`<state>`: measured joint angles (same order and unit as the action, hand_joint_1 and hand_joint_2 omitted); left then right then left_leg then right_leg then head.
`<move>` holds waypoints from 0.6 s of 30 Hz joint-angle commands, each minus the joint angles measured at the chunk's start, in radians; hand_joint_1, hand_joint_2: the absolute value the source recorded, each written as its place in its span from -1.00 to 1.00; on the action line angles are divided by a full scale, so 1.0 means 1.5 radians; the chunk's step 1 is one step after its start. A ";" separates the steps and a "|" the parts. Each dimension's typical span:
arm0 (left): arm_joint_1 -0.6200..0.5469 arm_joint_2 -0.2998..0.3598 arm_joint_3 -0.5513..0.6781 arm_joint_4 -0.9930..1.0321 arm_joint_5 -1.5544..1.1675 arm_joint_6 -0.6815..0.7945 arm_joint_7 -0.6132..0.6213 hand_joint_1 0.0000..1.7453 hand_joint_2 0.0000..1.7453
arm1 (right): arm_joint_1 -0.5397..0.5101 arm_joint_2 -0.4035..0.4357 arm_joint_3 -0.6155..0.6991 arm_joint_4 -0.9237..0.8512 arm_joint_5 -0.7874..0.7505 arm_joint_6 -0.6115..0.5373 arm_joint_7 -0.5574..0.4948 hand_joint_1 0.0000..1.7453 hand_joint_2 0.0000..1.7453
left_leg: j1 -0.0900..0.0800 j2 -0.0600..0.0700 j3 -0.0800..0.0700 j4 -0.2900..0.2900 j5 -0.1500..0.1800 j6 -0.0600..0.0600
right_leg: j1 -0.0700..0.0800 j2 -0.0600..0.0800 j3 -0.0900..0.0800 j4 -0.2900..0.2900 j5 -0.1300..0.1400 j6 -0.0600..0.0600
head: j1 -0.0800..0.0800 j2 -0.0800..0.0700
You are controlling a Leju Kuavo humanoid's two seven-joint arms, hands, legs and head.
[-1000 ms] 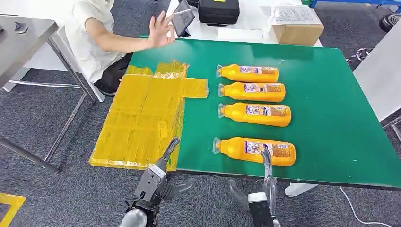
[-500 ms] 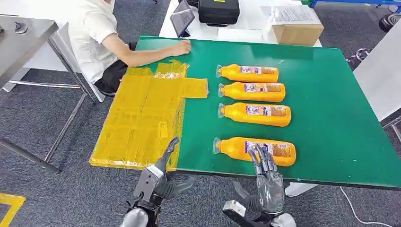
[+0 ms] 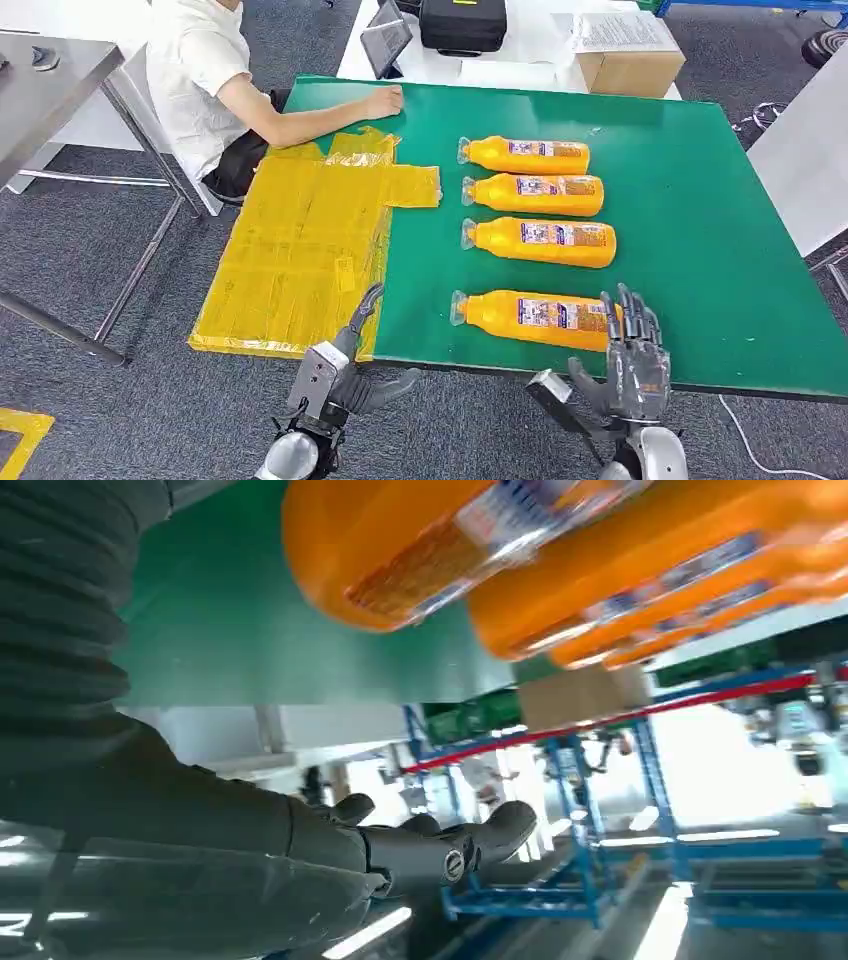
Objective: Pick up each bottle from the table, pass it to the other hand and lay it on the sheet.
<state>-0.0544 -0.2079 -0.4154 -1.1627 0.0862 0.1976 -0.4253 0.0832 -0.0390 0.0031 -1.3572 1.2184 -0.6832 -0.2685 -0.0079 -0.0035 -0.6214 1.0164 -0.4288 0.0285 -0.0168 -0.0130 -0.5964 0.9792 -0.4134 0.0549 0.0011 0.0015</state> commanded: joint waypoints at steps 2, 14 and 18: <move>-0.007 -0.006 0.014 0.009 -0.002 -0.008 0.001 -1.00 1.00 | -0.090 -0.097 0.084 0.151 -0.020 0.045 0.068 -1.00 1.00 | 0.000 0.001 0.003 -0.001 -0.001 -0.001 | 0.001 0.002 0.003 -0.001 0.000 -0.001 | 0.000 0.000; -0.018 -0.001 -0.003 0.023 0.003 -0.016 0.007 -1.00 1.00 | -0.144 -0.113 0.123 0.241 -0.021 0.096 0.087 -1.00 1.00 | 0.001 0.002 0.003 0.000 -0.001 -0.001 | 0.001 0.002 0.003 -0.001 0.000 -0.001 | 0.000 0.000; -0.019 -0.004 -0.003 0.024 0.009 -0.015 0.008 -1.00 1.00 | -0.150 -0.111 0.134 0.256 -0.022 0.104 0.089 -1.00 1.00 | 0.001 0.002 0.004 -0.001 -0.001 -0.002 | 0.001 0.002 0.003 -0.001 0.000 -0.002 | 0.000 0.000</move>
<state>-0.0541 -0.2239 -0.4082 -1.1662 0.0866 0.1751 -0.4204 -0.0710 -0.2003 0.1335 -1.1173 1.1883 -0.5466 -0.1343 -0.0080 -0.0040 -0.6214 1.0166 -0.4287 0.0287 -0.0167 -0.0132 -0.5964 0.9792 -0.4132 0.0551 0.0008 0.0015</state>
